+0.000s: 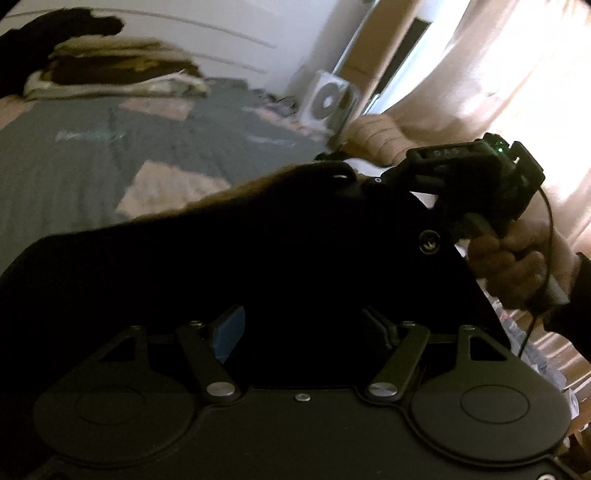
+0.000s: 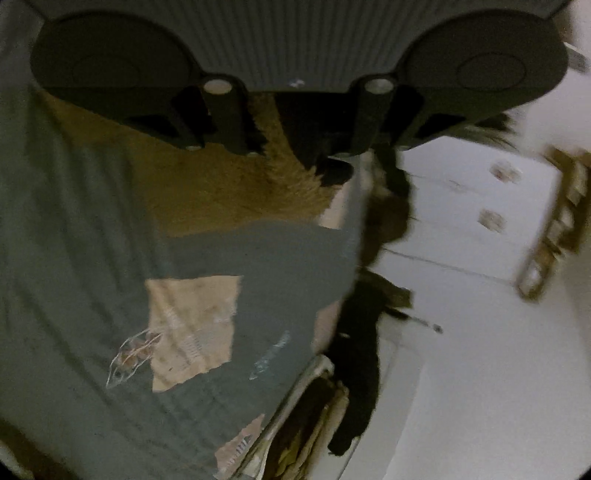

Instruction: Fold clothes

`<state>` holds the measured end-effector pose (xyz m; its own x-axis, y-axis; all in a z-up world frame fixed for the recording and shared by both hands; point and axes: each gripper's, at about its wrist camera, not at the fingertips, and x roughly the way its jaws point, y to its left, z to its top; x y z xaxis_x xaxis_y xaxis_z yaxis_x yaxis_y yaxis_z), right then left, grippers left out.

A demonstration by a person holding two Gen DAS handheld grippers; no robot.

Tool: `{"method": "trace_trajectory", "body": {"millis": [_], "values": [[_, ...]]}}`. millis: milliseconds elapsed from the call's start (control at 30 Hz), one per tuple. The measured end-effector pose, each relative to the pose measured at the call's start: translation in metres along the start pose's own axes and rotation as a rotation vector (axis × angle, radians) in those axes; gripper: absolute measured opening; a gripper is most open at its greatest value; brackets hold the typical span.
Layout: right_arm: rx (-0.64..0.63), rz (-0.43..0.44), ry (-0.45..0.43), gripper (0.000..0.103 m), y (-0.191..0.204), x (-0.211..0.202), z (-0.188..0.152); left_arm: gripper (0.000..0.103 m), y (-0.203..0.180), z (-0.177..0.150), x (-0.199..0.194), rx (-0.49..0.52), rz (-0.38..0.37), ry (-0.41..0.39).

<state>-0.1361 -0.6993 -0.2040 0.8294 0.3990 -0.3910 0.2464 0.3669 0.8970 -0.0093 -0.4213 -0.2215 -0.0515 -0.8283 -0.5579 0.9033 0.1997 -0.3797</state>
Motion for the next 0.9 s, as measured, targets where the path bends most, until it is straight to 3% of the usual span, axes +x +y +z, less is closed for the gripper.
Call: {"method": "trace_trajectory", "body": {"millis": [100, 167, 200, 367, 633, 667, 733, 767, 900], "values": [[0.003, 0.017, 0.017, 0.014, 0.007, 0.002, -0.001, 0.055, 0.003, 0.007, 0.011, 0.016, -0.020, -0.002], [0.000, 0.024, 0.021, 0.014, 0.010, 0.002, -0.002, 0.046, 0.008, 0.010, 0.016, 0.008, -0.036, 0.003], [0.003, 0.027, 0.020, 0.014, 0.010, 0.000, -0.002, 0.035, 0.010, 0.012, 0.019, 0.004, -0.045, 0.006], [-0.010, 0.032, 0.018, 0.014, 0.016, -0.007, -0.005, 0.034, 0.014, 0.015, 0.035, 0.020, -0.034, 0.036], [-0.036, 0.015, 0.022, 0.014, 0.023, -0.015, -0.006, 0.043, -0.001, 0.013, 0.060, 0.028, -0.154, 0.073], [-0.033, 0.017, 0.019, 0.014, 0.023, -0.017, -0.005, 0.046, -0.005, 0.012, 0.063, 0.048, -0.152, 0.074], [-0.031, 0.017, 0.008, 0.014, 0.025, -0.021, -0.005, 0.070, -0.013, 0.011, 0.071, 0.079, -0.144, 0.078], [-0.030, 0.016, 0.002, 0.014, 0.025, -0.023, -0.006, 0.075, -0.014, 0.011, 0.078, 0.076, -0.125, 0.088], [-0.018, 0.014, -0.010, 0.014, 0.023, -0.028, -0.009, 0.077, -0.014, 0.010, 0.104, 0.062, -0.125, 0.107]]}}
